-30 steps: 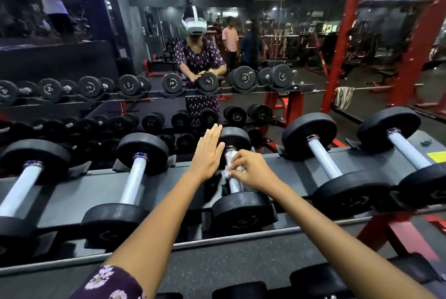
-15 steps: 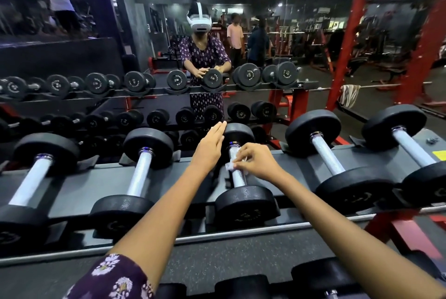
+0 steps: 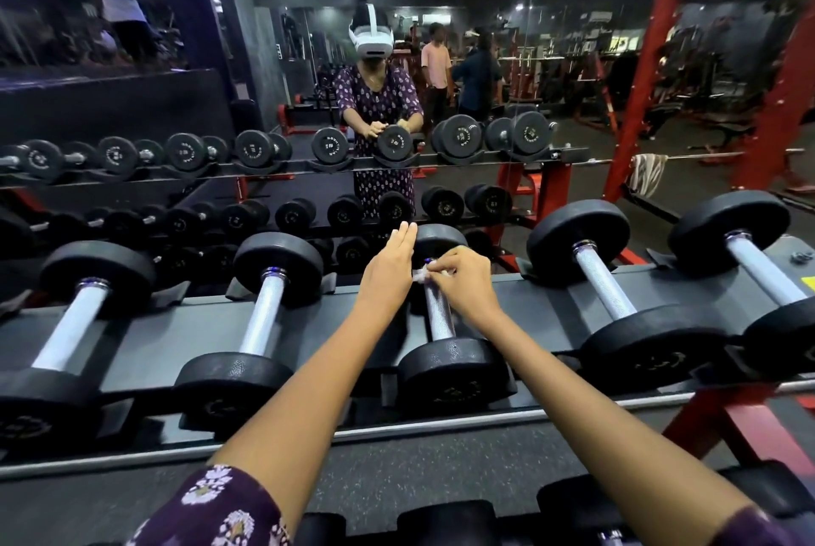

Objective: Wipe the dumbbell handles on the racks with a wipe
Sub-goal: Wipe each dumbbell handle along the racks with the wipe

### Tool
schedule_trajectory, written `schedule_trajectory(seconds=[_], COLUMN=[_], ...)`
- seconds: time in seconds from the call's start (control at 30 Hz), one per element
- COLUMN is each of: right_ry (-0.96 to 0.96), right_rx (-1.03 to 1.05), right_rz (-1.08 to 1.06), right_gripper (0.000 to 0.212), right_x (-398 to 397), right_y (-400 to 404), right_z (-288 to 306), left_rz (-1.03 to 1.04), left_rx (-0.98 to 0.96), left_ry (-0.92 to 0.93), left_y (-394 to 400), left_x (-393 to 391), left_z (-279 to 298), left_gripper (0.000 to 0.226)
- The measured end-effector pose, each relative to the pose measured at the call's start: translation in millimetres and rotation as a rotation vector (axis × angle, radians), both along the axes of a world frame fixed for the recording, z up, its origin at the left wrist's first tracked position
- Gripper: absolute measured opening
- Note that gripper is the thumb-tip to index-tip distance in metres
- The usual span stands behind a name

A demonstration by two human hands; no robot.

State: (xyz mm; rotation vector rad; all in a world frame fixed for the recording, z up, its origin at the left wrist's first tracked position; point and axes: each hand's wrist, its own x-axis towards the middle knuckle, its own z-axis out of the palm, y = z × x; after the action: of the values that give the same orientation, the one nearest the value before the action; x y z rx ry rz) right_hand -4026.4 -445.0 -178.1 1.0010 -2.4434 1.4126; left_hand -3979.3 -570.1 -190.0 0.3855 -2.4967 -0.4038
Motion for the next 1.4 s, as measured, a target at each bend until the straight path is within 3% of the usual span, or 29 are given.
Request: schedule_trajectory(seconds=[0.13,0.27,0.43,0.57,0.63,0.77,0.83,0.9,1.0,1.2,1.3,1.4], right_ry=[-0.189,0.034,-0.087,0.116,0.115,0.018,0.095,0.161,0.099,0.055,0.082,-0.047], right_rx=[-0.109,0.077,0.002,0.246,0.250,0.136,0.216,0.302,0.268,0.152,0.166,0.168], right_rz=[-0.062,0.069,0.018,0.194,0.234,0.084,0.117,0.214,0.295,0.150,0.221,0.314], right_gripper=[0.011,0.006,0.011,0.005,0.005,0.012,0.015,0.013,0.013,0.018,0.019,0.021], right_x=[-5.8,0.4,-9.2,3.8,0.9,-14.6,-11.5,-4.3,-3.4,-17.5,-9.7,-2.9], right_y=[6.9,0.3,8.4,10.3,12.6,4.2,1.0,7.1,20.8,4.4,19.9,46.4], right_z=[2.1,6.8,2.2,-1.3,0.0,6.4,3.2,-2.6,-2.5,4.2,-5.3,-13.9], left_rz=[0.046,0.038,0.000,-0.036,-0.037,-0.014,-0.008,-0.004,-0.015,-0.033,-0.037,-0.035], left_rx=[-0.066,-0.078,0.068,0.127,0.123,0.034,-0.015,-0.029,0.010,0.091,0.110,0.135], left_ry=[-0.011,-0.016,0.036,0.067,0.065,0.010,0.001,0.009,0.025,0.017,0.008,0.009], left_y=[0.4,-0.1,10.1,12.5,13.2,8.8,7.5,6.9,8.0,7.4,7.4,8.7], left_x=[-2.7,-1.6,3.2,7.2,7.4,4.5,6.1,7.2,7.1,6.3,6.7,8.0], left_z=[-3.4,-5.1,-0.7,-1.4,-2.6,-1.6,-0.3,-0.9,-3.3,-1.7,1.7,4.3], left_gripper=[0.053,0.054,0.051,0.053,0.054,0.057,0.068,0.064,0.055,0.053,0.050,0.050])
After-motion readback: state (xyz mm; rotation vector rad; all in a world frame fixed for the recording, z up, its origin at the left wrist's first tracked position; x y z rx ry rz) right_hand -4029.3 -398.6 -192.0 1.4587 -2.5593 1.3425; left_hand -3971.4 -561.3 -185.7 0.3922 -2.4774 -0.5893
